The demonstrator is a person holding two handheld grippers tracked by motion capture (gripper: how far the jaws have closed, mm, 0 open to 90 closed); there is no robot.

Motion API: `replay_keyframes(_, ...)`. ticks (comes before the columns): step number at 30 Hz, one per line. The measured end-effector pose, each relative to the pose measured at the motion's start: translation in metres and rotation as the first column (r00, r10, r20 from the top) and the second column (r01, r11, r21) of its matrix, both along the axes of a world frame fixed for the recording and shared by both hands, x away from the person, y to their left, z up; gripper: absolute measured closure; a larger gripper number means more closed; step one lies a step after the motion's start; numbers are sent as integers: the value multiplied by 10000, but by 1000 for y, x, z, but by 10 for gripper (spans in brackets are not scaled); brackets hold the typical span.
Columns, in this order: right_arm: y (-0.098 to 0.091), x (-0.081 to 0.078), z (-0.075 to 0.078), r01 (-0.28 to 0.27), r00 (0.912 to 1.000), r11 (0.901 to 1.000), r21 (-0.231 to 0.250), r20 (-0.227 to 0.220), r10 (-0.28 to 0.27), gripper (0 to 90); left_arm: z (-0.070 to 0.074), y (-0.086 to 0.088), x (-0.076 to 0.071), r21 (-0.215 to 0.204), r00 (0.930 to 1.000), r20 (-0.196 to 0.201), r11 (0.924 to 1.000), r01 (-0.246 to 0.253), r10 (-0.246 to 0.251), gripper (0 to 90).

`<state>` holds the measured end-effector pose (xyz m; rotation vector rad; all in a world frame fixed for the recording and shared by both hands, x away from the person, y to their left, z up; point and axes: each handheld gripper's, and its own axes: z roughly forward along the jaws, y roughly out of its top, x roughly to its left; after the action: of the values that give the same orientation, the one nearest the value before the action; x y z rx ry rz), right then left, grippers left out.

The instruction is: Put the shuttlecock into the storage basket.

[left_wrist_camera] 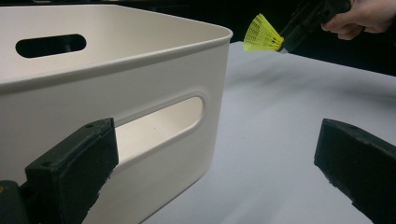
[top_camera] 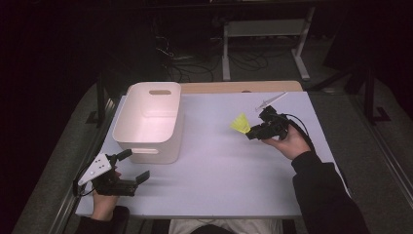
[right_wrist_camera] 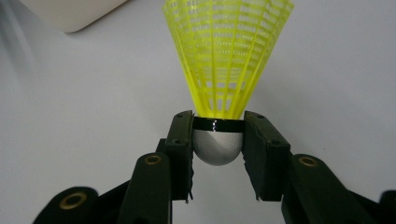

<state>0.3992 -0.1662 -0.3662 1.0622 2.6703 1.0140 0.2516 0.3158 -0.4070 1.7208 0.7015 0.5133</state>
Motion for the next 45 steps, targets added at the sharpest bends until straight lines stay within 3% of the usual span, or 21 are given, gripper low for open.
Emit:
replay_keyframes(14,11,-7,18,-319,9988,9995,24,367,318,631,0,0,0,-7,10000,-11,10000,-5,5,0)
replay_keyframes(45,32,-5,51,-794,9937,9968,48,795,787,631,0,0,0,-13,10000,-14,10000,0,0,0)
